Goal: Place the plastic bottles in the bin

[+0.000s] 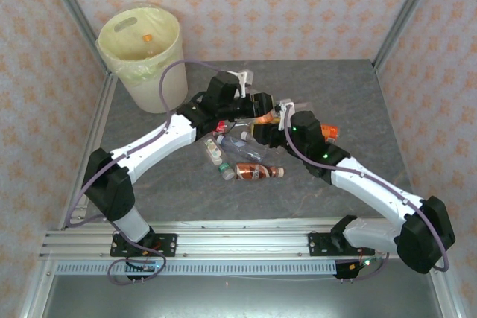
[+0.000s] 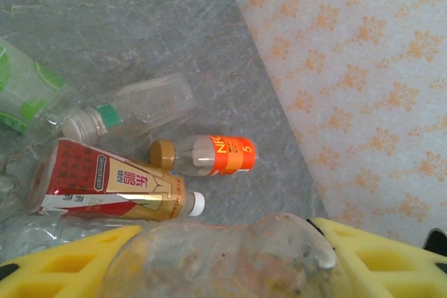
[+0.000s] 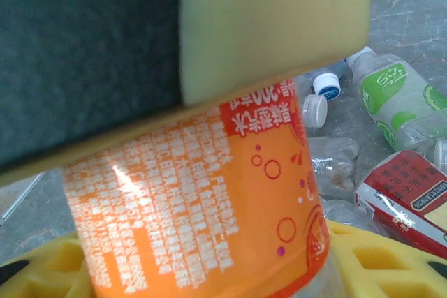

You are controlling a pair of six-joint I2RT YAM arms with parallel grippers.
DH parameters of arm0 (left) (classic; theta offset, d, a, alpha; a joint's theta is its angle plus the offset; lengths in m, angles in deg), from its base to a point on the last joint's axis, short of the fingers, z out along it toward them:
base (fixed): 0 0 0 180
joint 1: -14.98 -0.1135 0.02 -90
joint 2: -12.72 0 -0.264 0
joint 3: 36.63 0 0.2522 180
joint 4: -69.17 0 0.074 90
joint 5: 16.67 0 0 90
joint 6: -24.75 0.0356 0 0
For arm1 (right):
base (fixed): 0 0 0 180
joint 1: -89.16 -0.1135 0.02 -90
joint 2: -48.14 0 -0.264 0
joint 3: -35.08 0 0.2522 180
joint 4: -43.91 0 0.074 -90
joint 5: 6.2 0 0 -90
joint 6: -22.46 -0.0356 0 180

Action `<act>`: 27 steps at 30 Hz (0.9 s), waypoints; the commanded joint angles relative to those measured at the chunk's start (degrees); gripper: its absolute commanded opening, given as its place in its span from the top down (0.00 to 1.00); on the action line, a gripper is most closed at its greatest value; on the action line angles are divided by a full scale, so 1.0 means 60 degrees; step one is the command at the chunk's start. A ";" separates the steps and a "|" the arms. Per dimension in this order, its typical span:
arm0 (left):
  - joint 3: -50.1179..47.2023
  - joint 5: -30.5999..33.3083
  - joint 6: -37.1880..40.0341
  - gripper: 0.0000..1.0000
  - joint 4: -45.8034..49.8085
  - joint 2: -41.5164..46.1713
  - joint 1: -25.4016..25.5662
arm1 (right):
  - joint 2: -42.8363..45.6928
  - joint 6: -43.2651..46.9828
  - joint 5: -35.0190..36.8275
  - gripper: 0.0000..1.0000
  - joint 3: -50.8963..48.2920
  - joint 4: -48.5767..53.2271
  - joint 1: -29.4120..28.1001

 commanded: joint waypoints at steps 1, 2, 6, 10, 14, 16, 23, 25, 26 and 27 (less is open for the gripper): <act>-0.0163 0.0552 -0.0126 0.43 0.0322 -0.0056 -0.0013 | 0.0200 0.0084 0.0294 0.52 -0.0062 -0.0831 -0.0024; -0.0207 0.0621 -0.0165 0.43 0.0235 -0.0020 -0.0041 | 0.0200 0.0079 0.0316 0.47 -0.0066 -0.0846 -0.0023; -0.0493 0.1165 -0.0359 0.46 -0.0112 0.0178 -0.0156 | 0.0228 0.0012 0.0388 0.20 -0.0037 -0.0646 -0.0024; -0.0733 0.1918 -0.0461 0.46 -0.0022 0.0470 -0.0458 | 0.0342 0.0179 0.0404 0.00 0.0065 -0.0212 -0.0031; -0.1217 0.1896 -0.0900 0.46 -0.0559 0.0800 -0.0889 | 0.0659 0.0315 0.0924 0.01 -0.0058 -0.0031 -0.0023; -0.1171 0.2353 -0.0857 0.46 -0.0225 0.0902 -0.0975 | 0.0842 0.0128 0.1642 0.01 -0.0169 -0.0055 -0.0027; -0.0359 0.5040 -0.0236 0.47 0.2010 0.1199 -0.1291 | 0.1015 -0.1323 0.5414 0.01 -0.0427 0.0709 -0.0023; -0.0309 0.5626 0.0005 0.46 0.2163 0.1376 -0.1435 | 0.1064 -0.1482 0.5665 0.01 -0.0554 0.0764 -0.0034; -0.0252 0.5965 0.0151 0.46 0.2260 0.1469 -0.1519 | 0.1086 -0.1521 0.5731 0.01 -0.0602 0.0802 -0.0023; -0.0177 0.6248 0.0318 0.46 0.2373 0.1561 -0.1615 | 0.1086 -0.1559 0.5827 0.01 -0.0635 0.0861 -0.0023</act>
